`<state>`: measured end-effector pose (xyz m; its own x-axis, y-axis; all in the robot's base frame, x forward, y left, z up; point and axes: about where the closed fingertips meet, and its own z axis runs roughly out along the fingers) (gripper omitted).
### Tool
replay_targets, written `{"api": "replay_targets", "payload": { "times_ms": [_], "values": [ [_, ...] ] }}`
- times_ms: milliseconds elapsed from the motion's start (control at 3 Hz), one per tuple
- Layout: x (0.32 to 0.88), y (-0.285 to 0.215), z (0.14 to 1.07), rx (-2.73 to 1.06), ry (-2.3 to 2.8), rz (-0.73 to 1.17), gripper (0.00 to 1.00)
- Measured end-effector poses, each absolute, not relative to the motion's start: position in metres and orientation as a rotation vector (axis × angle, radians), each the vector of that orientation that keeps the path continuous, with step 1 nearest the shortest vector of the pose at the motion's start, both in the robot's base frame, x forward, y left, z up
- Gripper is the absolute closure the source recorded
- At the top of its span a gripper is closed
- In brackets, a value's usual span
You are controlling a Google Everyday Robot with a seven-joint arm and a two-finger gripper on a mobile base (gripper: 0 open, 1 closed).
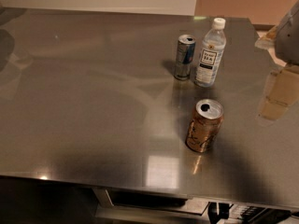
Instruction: Knock orange can over
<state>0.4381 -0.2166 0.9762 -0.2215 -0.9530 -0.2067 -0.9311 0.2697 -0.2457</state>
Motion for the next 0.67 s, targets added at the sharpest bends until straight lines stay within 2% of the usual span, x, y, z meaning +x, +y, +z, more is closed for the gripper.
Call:
{"api": "replay_targets", "payload": {
  "times_ms": [333, 667],
  "values": [
    [0.4382, -0.2166, 0.9763, -1.724, 2.232, -0.098, 0.00],
    [0.4389, -0.2153, 0.9723, -1.707, 2.217, -0.004, 0.00]
  ]
}}
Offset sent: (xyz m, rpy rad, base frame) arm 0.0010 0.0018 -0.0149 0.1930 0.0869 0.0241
